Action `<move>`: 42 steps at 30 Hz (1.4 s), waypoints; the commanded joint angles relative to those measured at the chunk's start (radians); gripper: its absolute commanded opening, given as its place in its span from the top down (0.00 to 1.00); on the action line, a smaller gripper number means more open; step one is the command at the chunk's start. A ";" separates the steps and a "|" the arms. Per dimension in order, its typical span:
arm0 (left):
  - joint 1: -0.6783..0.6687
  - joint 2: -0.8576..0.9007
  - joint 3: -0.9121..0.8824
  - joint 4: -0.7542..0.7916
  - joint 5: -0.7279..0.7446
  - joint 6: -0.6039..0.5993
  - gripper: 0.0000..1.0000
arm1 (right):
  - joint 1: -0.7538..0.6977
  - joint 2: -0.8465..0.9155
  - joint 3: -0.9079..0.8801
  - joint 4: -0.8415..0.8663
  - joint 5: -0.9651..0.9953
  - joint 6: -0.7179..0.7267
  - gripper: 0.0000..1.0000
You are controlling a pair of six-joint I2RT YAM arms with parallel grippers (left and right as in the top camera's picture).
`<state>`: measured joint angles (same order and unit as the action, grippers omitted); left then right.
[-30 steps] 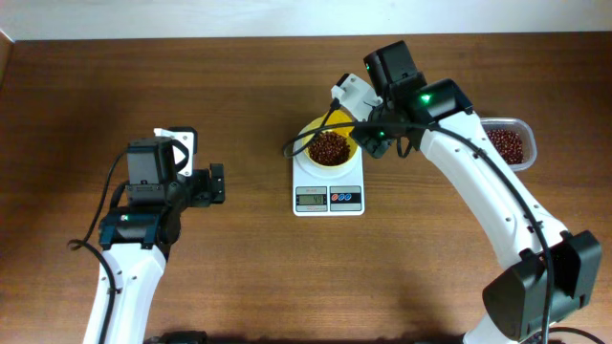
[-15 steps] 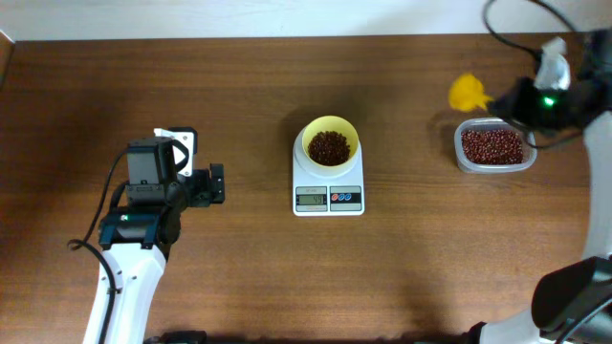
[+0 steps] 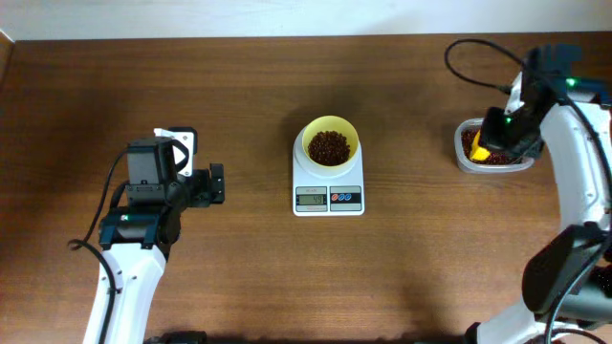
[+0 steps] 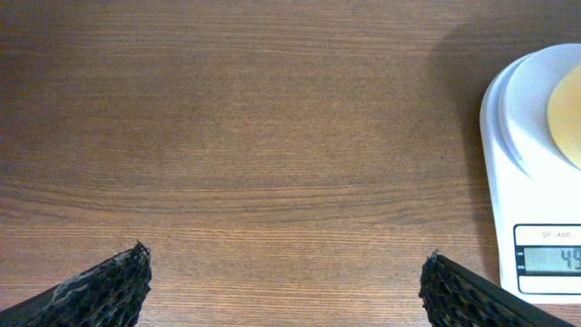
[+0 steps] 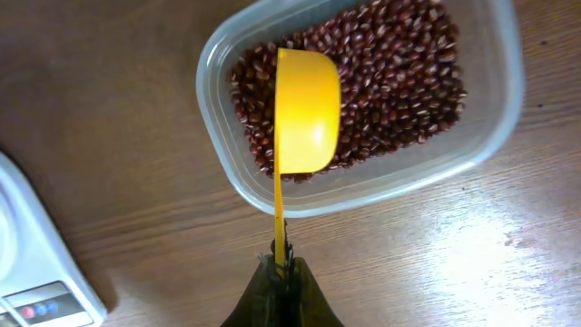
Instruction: Scoop item into bowl and weigh 50g on scale
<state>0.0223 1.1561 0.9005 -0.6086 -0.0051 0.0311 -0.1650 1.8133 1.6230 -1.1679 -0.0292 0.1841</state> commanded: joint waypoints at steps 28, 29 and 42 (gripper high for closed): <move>0.005 0.005 -0.003 0.002 -0.007 0.012 0.01 | -0.349 -0.059 -0.007 -0.064 -0.540 -0.093 0.96; 0.005 0.005 -0.003 0.002 -0.007 0.012 0.01 | -0.373 -0.059 -0.007 -0.067 -0.570 -0.103 0.96; 0.005 0.005 -0.003 0.002 -0.007 0.012 0.01 | -0.365 -0.057 -0.008 -0.076 -0.910 -0.126 0.96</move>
<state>0.0223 1.1561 0.9005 -0.6086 -0.0051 0.0307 -0.5541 1.7775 1.6215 -1.2484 -0.7967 0.0704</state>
